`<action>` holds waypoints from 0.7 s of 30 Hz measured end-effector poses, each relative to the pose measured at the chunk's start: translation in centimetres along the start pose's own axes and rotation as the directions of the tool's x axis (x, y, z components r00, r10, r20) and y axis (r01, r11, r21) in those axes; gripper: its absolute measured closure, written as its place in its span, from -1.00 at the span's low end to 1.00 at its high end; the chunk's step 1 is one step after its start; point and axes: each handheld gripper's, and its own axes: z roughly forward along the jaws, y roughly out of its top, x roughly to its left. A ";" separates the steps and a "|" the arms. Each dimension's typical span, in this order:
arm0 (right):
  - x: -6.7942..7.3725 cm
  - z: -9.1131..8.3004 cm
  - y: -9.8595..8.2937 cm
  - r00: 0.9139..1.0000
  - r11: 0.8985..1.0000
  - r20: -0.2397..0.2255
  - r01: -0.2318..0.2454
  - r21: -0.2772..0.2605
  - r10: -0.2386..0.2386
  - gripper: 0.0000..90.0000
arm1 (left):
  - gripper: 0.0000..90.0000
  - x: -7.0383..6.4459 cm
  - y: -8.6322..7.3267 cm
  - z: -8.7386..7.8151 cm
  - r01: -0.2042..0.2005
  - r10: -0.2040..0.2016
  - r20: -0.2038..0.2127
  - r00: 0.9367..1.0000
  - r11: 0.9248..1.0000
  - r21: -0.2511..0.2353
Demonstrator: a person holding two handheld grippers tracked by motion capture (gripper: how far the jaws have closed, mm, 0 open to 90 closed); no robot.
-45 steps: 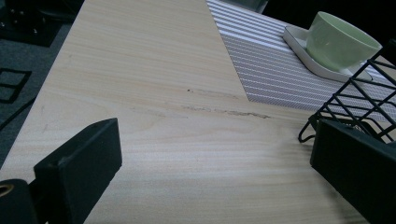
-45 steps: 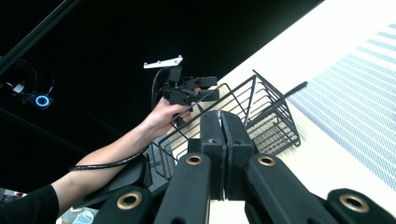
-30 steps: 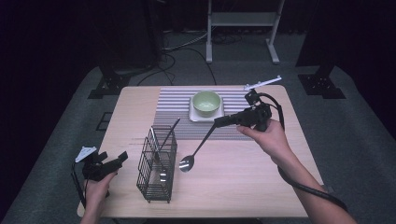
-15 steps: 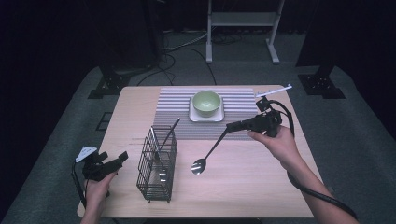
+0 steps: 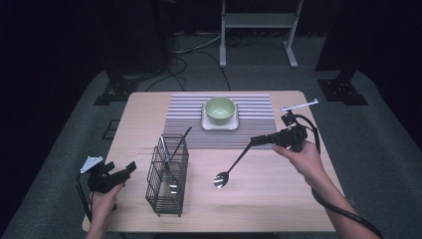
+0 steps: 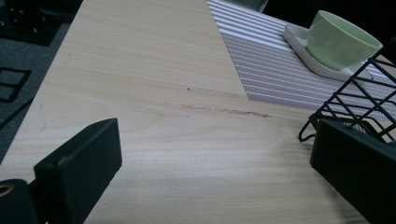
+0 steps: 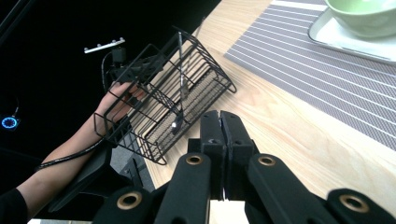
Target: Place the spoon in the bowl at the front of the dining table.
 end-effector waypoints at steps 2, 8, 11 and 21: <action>-0.5 -0.1 -0.3 1.000 1.000 0.003 -0.011 -0.004 0.011 0.97 | -0.98 0.0 0.0 0.0 0.000 0.000 0.000 1.000 1.000 0.000; -1.6 -0.5 -1.0 0.999 0.999 0.013 -0.039 -0.013 0.039 0.98 | -0.98 0.0 0.0 0.0 -0.001 0.001 0.000 1.000 1.000 0.000; -1.9 -0.6 -1.2 0.999 0.999 0.017 -0.047 -0.018 0.047 0.98 | -0.98 0.0 0.0 0.0 -0.002 0.002 -0.001 1.000 1.000 0.000; -3.6 -0.8 -1.5 0.996 0.996 0.039 -0.079 -0.042 0.081 0.98 | -0.98 0.0 0.0 0.0 0.000 0.000 -0.001 1.000 1.000 0.000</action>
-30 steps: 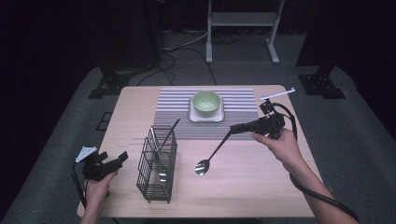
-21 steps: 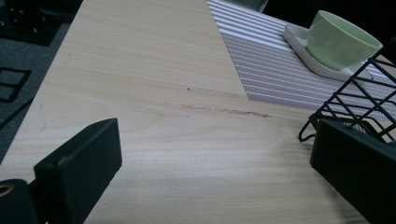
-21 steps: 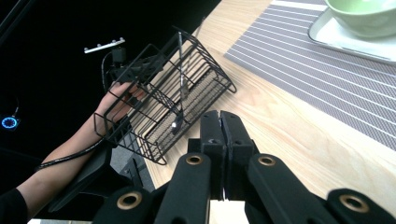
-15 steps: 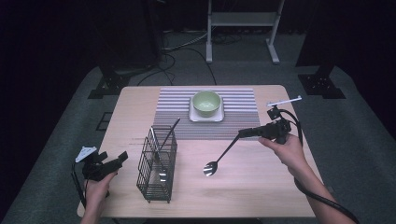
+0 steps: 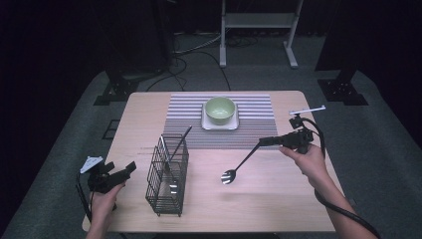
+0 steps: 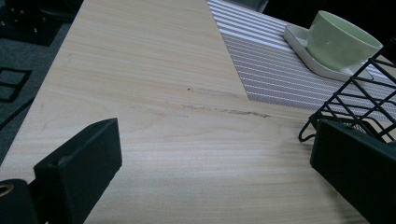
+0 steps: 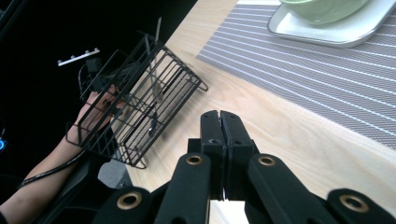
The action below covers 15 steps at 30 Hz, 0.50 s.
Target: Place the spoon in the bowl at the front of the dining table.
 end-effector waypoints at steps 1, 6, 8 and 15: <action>-0.2 0.0 0.0 1.000 1.000 0.005 -0.001 -0.002 0.001 0.97 | -0.98 0.0 0.0 0.0 0.000 0.000 0.000 1.000 1.000 0.000; -1.0 0.2 0.2 1.000 1.000 0.015 -0.021 -0.015 0.022 0.97 | -0.98 0.0 0.0 0.0 0.001 -0.001 0.000 1.000 1.000 0.000; -1.2 0.3 0.3 1.000 0.999 0.016 -0.027 -0.021 0.027 0.98 | -0.98 0.0 0.0 0.0 0.001 -0.001 0.000 1.000 1.000 0.001; -1.6 0.9 1.0 0.999 0.999 0.024 -0.029 -0.029 0.030 0.97 | -0.98 0.0 0.0 0.0 0.003 -0.003 0.001 1.000 1.000 -0.003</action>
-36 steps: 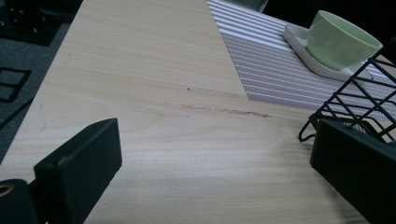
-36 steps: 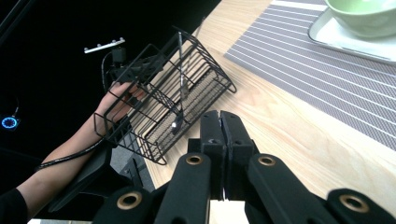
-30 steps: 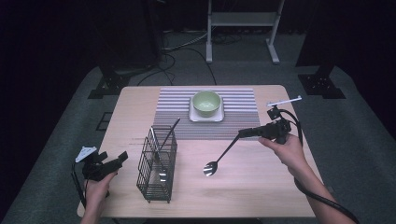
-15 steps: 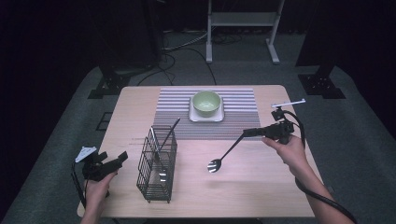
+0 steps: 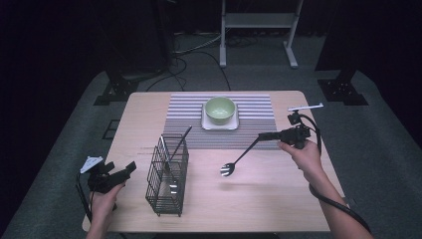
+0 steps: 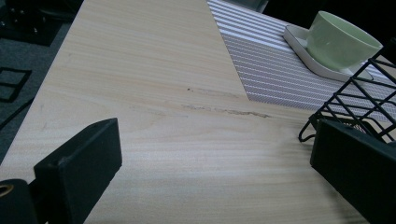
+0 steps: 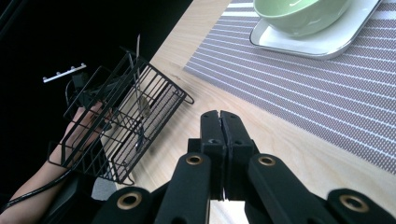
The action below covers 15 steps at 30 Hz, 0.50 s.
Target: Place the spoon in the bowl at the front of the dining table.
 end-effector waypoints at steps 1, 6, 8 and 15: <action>0.0 0.1 0.1 1.000 1.000 0.001 0.003 -0.001 -0.003 0.98 | -0.98 0.0 0.0 0.0 -0.002 0.002 0.000 1.000 1.000 0.000; -0.1 0.5 0.7 1.000 1.000 0.010 0.000 -0.008 0.000 0.98 | -0.98 0.0 0.0 0.0 -0.001 0.001 0.000 1.000 1.000 0.000; -0.2 0.6 0.8 1.000 1.000 0.011 -0.006 -0.008 0.006 0.97 | -0.98 0.0 0.0 0.0 -0.001 0.001 0.000 1.000 1.000 -0.001; -0.4 0.9 1.3 1.000 1.000 0.018 -0.004 -0.015 0.005 0.98 | -0.98 0.0 0.0 0.0 -0.002 0.002 0.001 1.000 1.000 0.000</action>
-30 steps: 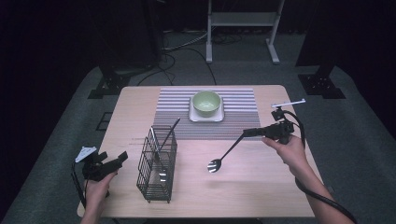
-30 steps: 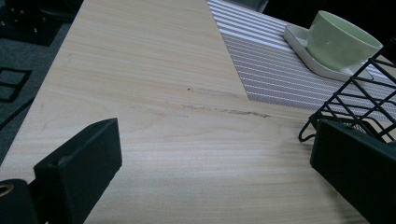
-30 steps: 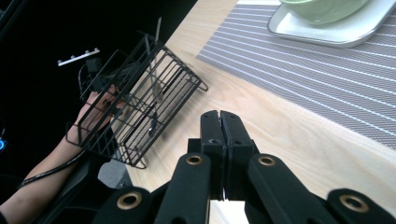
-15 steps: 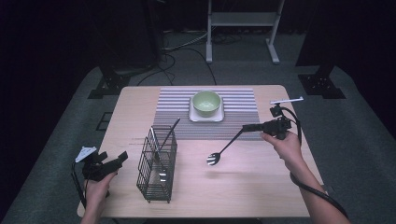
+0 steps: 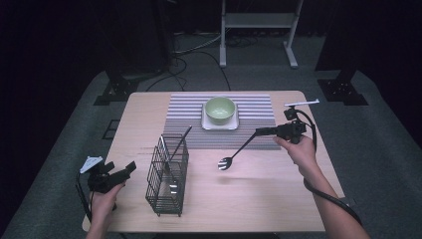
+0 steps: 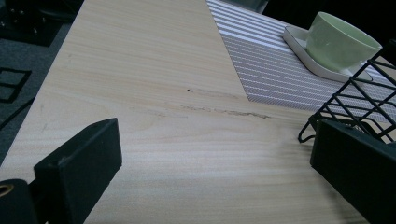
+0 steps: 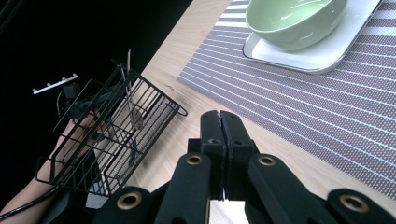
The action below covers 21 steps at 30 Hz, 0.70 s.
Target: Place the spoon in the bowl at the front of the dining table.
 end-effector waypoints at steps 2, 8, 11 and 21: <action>0.0 0.1 0.1 1.000 1.000 0.002 0.001 0.000 -0.001 0.97 | -0.98 0.0 0.0 0.0 0.001 -0.001 -0.001 1.000 1.000 -0.002; -0.2 0.2 0.4 1.000 1.000 0.007 -0.005 -0.006 0.005 0.97 | -0.98 0.0 0.0 0.0 0.001 -0.001 -0.001 1.000 1.000 -0.002; -0.3 0.2 0.5 1.000 1.000 0.012 -0.009 -0.011 0.009 0.97 | -0.98 0.0 0.0 0.0 0.002 -0.002 0.000 1.000 1.000 -0.002; -0.5 0.5 1.1 1.000 1.000 0.018 -0.015 -0.022 0.015 0.98 | -0.98 0.0 0.0 0.0 0.004 -0.004 0.002 1.000 1.000 -0.001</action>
